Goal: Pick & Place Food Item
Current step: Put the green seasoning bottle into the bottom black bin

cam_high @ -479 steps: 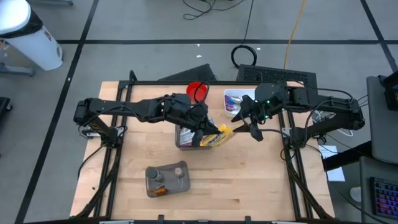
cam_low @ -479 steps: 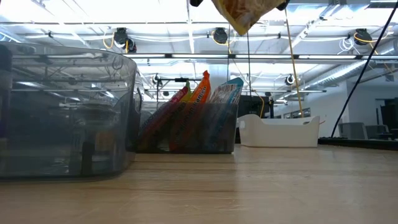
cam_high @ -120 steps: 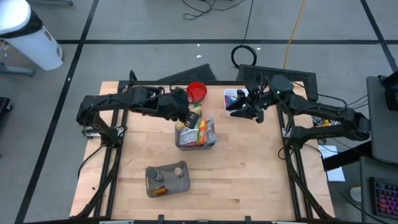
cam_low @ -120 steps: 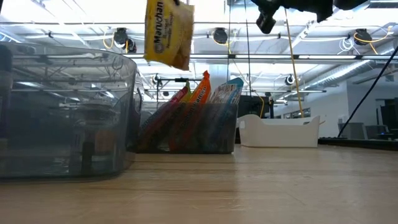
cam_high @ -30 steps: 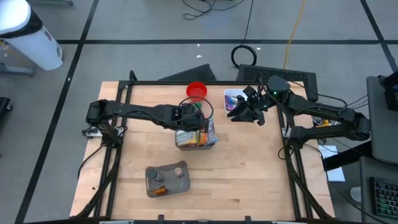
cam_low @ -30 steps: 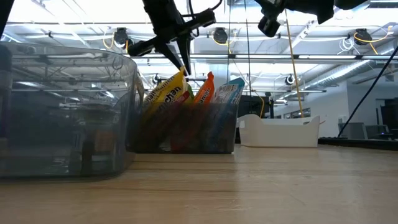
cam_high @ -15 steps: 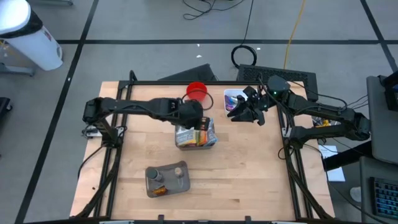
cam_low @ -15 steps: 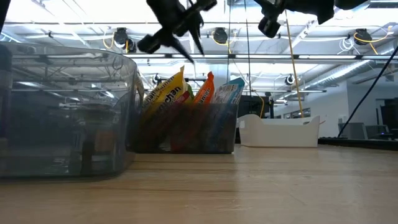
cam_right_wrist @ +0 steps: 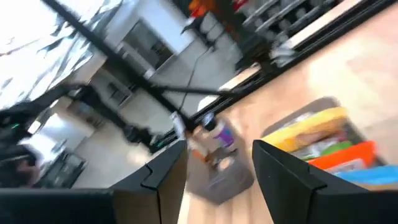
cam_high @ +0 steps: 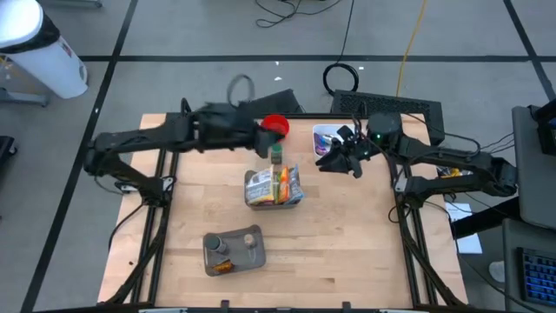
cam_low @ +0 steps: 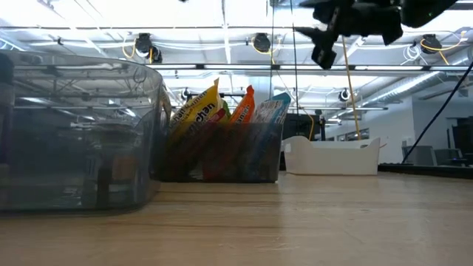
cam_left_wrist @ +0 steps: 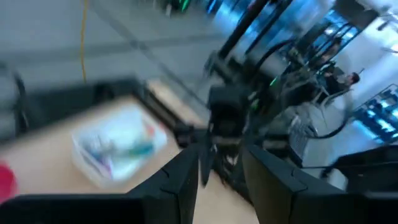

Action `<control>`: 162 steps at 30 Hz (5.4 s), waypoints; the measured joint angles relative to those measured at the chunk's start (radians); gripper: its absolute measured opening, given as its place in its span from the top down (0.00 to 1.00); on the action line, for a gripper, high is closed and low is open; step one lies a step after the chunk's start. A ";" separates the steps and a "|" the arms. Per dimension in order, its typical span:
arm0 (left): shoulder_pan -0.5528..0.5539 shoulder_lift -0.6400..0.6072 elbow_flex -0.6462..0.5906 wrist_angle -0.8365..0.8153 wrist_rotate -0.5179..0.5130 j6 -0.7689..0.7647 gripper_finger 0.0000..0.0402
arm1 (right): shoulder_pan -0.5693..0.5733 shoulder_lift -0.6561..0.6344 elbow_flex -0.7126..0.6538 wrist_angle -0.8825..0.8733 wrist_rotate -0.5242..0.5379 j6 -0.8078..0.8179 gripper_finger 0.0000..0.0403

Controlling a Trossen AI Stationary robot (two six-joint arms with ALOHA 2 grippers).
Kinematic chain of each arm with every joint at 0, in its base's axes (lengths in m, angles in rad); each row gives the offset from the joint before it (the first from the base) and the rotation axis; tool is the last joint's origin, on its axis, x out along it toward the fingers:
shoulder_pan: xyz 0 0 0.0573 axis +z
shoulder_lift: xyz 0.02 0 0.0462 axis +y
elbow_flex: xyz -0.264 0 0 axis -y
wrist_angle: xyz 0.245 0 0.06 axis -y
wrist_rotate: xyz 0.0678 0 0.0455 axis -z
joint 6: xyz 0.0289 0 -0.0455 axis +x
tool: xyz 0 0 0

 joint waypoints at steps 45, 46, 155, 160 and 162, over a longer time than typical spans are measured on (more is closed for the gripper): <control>0.396 0.144 -0.209 -0.052 0.576 0.661 0.65 | -0.009 0.083 -0.092 0.513 0.668 -0.059 0.58; 0.398 0.144 -0.208 -0.034 0.576 0.661 0.63 | -0.009 0.086 -0.092 0.512 0.667 -0.054 0.58; 0.384 0.432 -0.056 -0.272 0.438 1.079 0.34 | -0.080 0.084 -0.092 0.421 0.536 -0.054 0.58; 0.378 0.433 -0.056 -0.274 0.445 1.106 0.34 | -0.080 0.084 -0.092 0.421 0.536 -0.054 0.58; 0.378 0.440 -0.056 -0.280 0.435 1.115 0.34 | -0.080 0.084 -0.092 0.421 0.536 -0.054 0.58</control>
